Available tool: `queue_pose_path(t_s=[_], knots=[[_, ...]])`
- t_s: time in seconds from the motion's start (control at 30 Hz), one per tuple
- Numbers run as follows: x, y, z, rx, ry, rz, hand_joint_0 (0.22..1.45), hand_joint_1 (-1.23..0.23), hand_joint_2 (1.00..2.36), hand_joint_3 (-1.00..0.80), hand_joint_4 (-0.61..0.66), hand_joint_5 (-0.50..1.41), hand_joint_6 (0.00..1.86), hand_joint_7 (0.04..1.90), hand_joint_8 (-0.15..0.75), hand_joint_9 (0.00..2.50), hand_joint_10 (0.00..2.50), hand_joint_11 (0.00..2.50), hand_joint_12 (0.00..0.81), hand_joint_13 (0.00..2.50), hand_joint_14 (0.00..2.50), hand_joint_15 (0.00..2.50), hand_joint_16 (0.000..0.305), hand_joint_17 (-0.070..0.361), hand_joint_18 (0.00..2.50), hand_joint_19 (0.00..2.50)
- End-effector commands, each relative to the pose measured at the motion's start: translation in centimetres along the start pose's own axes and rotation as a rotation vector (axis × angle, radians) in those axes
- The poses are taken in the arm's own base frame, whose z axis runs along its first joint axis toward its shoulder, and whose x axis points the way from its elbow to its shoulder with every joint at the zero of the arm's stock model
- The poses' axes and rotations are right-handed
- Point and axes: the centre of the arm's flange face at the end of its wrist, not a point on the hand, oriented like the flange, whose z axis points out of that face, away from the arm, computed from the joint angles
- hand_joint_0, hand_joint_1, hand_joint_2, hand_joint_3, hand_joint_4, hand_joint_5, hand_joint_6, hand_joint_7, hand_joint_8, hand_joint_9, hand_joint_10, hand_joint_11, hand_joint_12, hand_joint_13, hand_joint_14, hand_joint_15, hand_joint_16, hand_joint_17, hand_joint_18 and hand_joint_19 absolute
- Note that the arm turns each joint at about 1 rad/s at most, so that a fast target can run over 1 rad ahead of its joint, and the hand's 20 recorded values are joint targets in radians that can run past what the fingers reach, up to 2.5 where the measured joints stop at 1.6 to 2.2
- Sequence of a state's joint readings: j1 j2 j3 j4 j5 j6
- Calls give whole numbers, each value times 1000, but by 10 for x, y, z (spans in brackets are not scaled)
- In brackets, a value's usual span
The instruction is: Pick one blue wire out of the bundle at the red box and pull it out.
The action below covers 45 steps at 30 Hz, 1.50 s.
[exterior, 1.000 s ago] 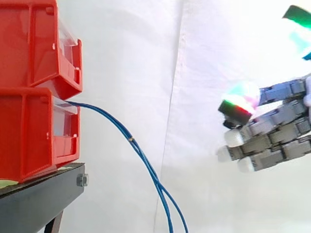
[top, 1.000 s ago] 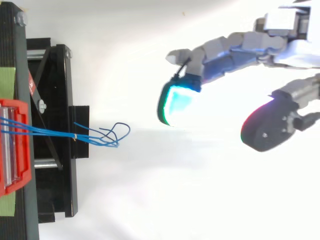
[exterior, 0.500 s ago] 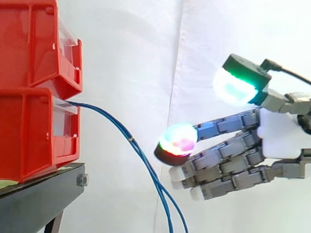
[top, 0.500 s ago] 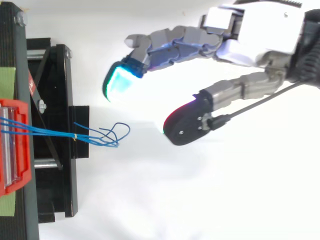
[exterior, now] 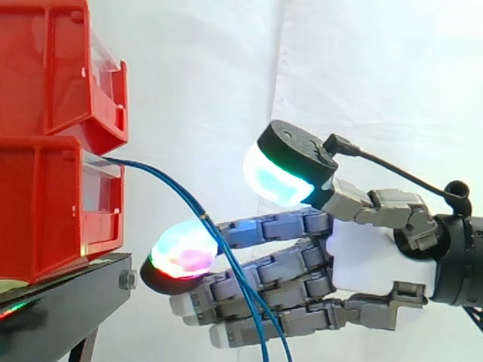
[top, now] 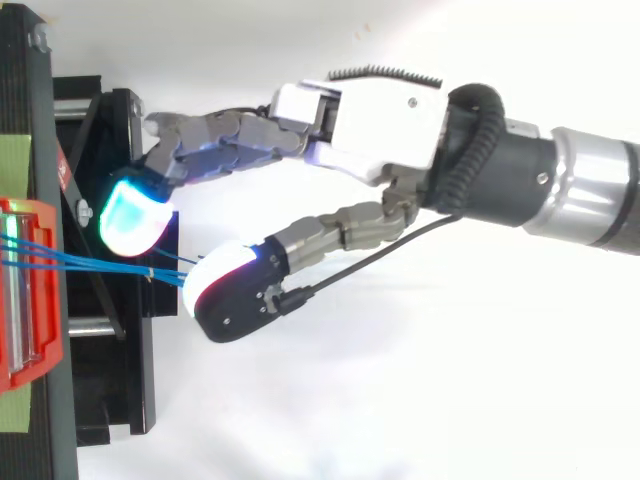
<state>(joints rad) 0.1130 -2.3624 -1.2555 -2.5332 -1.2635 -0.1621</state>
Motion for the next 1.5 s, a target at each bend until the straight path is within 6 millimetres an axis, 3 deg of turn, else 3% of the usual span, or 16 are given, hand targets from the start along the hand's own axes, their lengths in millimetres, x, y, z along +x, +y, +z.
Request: queue_pose_path(t_s=[0.0,0.47,0.9,1.0,1.17,1.47], knots=[[10,-6,6,-37,-2,7,496,-689,1000,-500,435,-128,503,883,287,503,3,85,403,33,0,10,70,156,0,162],[19,-4,5,-41,-4,11,553,-726,1007,-412,354,-97,502,1231,284,530,7,182,391,75,2,34,65,147,0,179],[14,-4,6,-42,-8,10,553,-690,1006,-417,409,-96,503,1179,283,576,7,191,390,113,0,30,64,144,45,216],[12,-5,6,-42,-9,9,565,-703,1009,-392,391,-88,503,1207,290,621,7,191,395,161,0,14,64,144,107,185],[9,-5,7,-43,-12,9,584,-704,1015,-316,320,-82,500,1423,294,640,9,243,390,169,0,18,63,142,121,186],[9,-5,7,-43,-12,8,578,-685,1014,-321,346,-101,573,1304,293,661,12,268,392,185,0,30,63,142,140,195]])
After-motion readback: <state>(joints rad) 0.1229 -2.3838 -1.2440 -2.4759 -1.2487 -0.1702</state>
